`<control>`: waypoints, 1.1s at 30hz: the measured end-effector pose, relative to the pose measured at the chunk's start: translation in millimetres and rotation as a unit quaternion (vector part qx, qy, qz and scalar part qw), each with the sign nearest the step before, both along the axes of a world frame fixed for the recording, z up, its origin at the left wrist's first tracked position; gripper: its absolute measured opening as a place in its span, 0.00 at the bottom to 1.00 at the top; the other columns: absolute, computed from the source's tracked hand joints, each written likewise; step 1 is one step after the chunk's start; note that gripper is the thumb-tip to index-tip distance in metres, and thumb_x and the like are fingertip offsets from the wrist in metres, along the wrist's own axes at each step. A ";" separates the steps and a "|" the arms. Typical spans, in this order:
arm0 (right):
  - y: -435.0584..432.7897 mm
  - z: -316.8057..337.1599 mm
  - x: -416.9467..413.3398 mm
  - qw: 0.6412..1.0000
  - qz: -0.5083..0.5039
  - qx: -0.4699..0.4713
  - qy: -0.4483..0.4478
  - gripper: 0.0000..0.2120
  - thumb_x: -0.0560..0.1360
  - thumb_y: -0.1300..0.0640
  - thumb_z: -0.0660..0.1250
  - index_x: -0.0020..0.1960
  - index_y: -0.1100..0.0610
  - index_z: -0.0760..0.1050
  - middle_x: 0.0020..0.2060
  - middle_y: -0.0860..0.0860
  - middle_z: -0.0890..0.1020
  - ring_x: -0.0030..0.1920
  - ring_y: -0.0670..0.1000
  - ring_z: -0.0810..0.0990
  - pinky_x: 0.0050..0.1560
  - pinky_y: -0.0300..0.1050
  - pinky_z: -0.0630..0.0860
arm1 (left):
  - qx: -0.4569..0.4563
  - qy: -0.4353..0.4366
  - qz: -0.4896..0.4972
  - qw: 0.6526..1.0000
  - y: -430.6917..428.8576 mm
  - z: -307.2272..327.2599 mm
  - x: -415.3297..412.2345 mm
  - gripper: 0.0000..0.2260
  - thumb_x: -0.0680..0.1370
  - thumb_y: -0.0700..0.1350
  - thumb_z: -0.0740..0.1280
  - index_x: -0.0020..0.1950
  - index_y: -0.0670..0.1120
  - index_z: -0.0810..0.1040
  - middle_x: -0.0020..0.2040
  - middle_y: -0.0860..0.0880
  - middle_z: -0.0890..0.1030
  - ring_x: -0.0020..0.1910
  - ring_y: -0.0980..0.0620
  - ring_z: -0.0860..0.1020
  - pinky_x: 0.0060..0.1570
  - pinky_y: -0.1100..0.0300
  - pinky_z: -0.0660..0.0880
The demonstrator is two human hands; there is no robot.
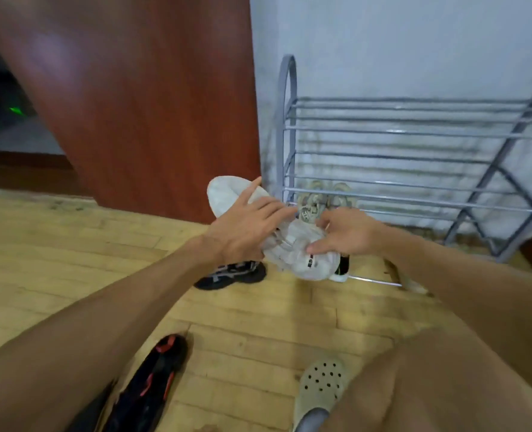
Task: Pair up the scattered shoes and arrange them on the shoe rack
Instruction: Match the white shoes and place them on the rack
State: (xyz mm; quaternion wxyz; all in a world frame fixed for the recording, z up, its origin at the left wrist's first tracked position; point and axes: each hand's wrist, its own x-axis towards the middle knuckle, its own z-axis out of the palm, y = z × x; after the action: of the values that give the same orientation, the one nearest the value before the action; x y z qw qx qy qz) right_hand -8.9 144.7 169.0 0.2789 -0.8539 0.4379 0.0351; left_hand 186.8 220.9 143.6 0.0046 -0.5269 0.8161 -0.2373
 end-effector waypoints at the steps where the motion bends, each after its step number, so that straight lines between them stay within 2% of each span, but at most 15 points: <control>1: -0.6 16.1 -11.8 0.999 -0.035 0.003 -0.039 0.23 0.67 0.47 0.76 0.54 0.62 0.78 0.47 0.58 0.83 0.45 0.57 0.82 0.46 0.51 0.80 | -0.021 -0.003 -0.017 1.000 -3.9 22.5 -8.8 0.43 0.57 0.50 0.78 0.70 0.43 0.68 0.62 0.46 0.79 0.64 0.47 0.76 0.72 0.40 0.45; 3: -2.1 45.7 -39.0 0.988 -0.109 0.019 -0.111 0.19 0.66 0.53 0.78 0.51 0.61 0.77 0.39 0.56 0.82 0.36 0.55 0.81 0.37 0.51 0.82 | -0.060 0.010 -0.043 0.997 -8.9 64.8 -30.5 0.44 0.58 0.48 0.78 0.72 0.43 0.66 0.67 0.47 0.76 0.69 0.48 0.72 0.73 0.40 0.43; 5: -0.7 71.9 -67.0 0.966 -0.177 0.049 -0.184 0.18 0.67 0.57 0.78 0.53 0.60 0.75 0.39 0.54 0.80 0.35 0.51 0.81 0.32 0.46 0.81 | -0.117 0.036 -0.044 0.992 -10.9 99.6 -54.9 0.46 0.61 0.46 0.77 0.75 0.44 0.61 0.73 0.48 0.68 0.74 0.49 0.65 0.74 0.44 0.42; 7: 2.5 92.2 -94.7 0.932 -0.227 0.085 -0.270 0.19 0.69 0.60 0.76 0.56 0.62 0.74 0.44 0.57 0.82 0.39 0.53 0.82 0.37 0.50 0.83 | -0.174 0.117 -0.030 0.977 -12.1 123.2 -78.6 0.42 0.65 0.43 0.73 0.76 0.44 0.58 0.77 0.47 0.62 0.76 0.48 0.60 0.75 0.46 0.43; 9: 5.8 107.3 -118.1 0.899 -0.257 0.092 -0.343 0.19 0.70 0.62 0.75 0.57 0.64 0.74 0.46 0.61 0.84 0.40 0.56 0.83 0.44 0.55 0.83 | -0.205 0.261 -0.011 0.943 -14.3 138.8 -102.7 0.36 0.70 0.43 0.70 0.75 0.44 0.59 0.76 0.45 0.61 0.75 0.46 0.60 0.75 0.48 0.51; 11: 7.5 117.1 -138.9 0.874 -0.273 0.094 -0.391 0.18 0.70 0.63 0.75 0.57 0.64 0.75 0.44 0.59 0.85 0.38 0.55 0.84 0.42 0.52 0.84 | -0.146 0.451 0.030 0.880 -15.8 152.5 -133.1 0.32 0.73 0.47 0.69 0.74 0.44 0.59 0.73 0.46 0.61 0.72 0.48 0.63 0.72 0.51 0.60; 13: 9.0 123.2 -158.2 0.850 -0.285 0.103 -0.431 0.17 0.70 0.63 0.74 0.57 0.64 0.75 0.43 0.58 0.85 0.39 0.56 0.84 0.41 0.52 0.84 | 0.017 0.627 0.077 0.775 -20.8 163.2 -168.4 0.33 0.74 0.53 0.69 0.74 0.46 0.58 0.69 0.48 0.65 0.66 0.51 0.69 0.64 0.54 0.68; 15: 9.2 123.9 -176.4 0.828 -0.296 0.112 -0.463 0.15 0.70 0.63 0.74 0.55 0.63 0.75 0.45 0.60 0.85 0.40 0.57 0.85 0.41 0.52 0.84 | 0.154 0.707 0.085 0.685 -29.6 164.1 -201.1 0.33 0.71 0.56 0.71 0.71 0.46 0.64 0.63 0.51 0.75 0.58 0.52 0.76 0.58 0.55 0.72; 18: 7.7 116.9 -209.6 0.801 -0.318 0.106 -0.495 0.11 0.71 0.64 0.74 0.51 0.61 0.75 0.46 0.61 0.84 0.42 0.57 0.85 0.39 0.52 0.84 | 0.173 0.712 0.052 0.678 -43.1 151.2 -245.2 0.30 0.68 0.50 0.76 0.67 0.48 0.69 0.56 0.51 0.79 0.55 0.52 0.79 0.58 0.52 0.77; 21: 8.9 103.7 -253.8 0.781 -0.358 0.102 -0.501 0.15 0.71 0.65 0.73 0.55 0.62 0.74 0.48 0.60 0.83 0.43 0.57 0.85 0.37 0.51 0.84 | 0.209 0.695 0.050 0.687 -51.5 138.2 -285.6 0.31 0.67 0.48 0.77 0.67 0.51 0.69 0.56 0.49 0.79 0.54 0.50 0.80 0.56 0.50 0.78; 25: 24.6 72.7 -318.4 0.789 -0.390 0.069 -0.470 0.10 0.72 0.65 0.72 0.52 0.63 0.75 0.47 0.62 0.83 0.46 0.60 0.84 0.46 0.59 0.82 | 0.313 0.732 0.063 0.603 -48.6 110.4 -350.2 0.24 0.69 0.41 0.76 0.64 0.44 0.74 0.50 0.43 0.84 0.45 0.47 0.84 0.45 0.50 0.82; 27: 39.6 50.9 -350.5 0.793 -0.417 0.039 -0.443 0.05 0.72 0.64 0.73 0.45 0.60 0.77 0.47 0.62 0.84 0.46 0.59 0.85 0.46 0.60 0.82 | 0.353 0.716 0.070 0.598 -45.5 87.2 -385.7 0.20 0.69 0.41 0.76 0.59 0.41 0.78 0.51 0.42 0.84 0.44 0.47 0.84 0.40 0.53 0.83; 29: 53.6 28.3 -379.7 0.797 -0.433 0.033 -0.420 0.06 0.71 0.62 0.73 0.41 0.56 0.76 0.45 0.59 0.84 0.45 0.58 0.85 0.45 0.58 0.83 | 0.371 0.709 0.081 0.594 -40.5 63.4 -415.1 0.19 0.68 0.42 0.76 0.57 0.41 0.79 0.52 0.43 0.84 0.46 0.46 0.84 0.41 0.53 0.83; 31: 67.1 7.2 -406.7 0.801 -0.433 0.058 -0.409 0.04 0.73 0.60 0.72 0.46 0.59 0.78 0.44 0.55 0.83 0.45 0.56 0.85 0.45 0.55 0.83 | 0.390 0.703 0.094 0.588 -36.2 40.9 -440.0 0.22 0.67 0.43 0.77 0.59 0.41 0.78 0.53 0.44 0.84 0.48 0.45 0.84 0.41 0.50 0.83; 33: 80.5 -12.8 -433.3 0.808 -0.429 0.108 -0.390 0.12 0.76 0.59 0.68 0.58 0.62 0.78 0.47 0.53 0.83 0.48 0.53 0.84 0.48 0.50 0.83 | 0.409 0.683 0.112 0.595 -30.9 20.5 -461.4 0.21 0.68 0.42 0.77 0.59 0.41 0.78 0.51 0.44 0.84 0.46 0.45 0.84 0.41 0.49 0.83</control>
State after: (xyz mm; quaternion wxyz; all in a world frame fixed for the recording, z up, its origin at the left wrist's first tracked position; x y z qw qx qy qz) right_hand -442.2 225.3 156.2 0.5037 -0.4852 0.6073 -0.3769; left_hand -274.6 190.0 164.2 -0.3126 -0.5645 0.5268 0.5533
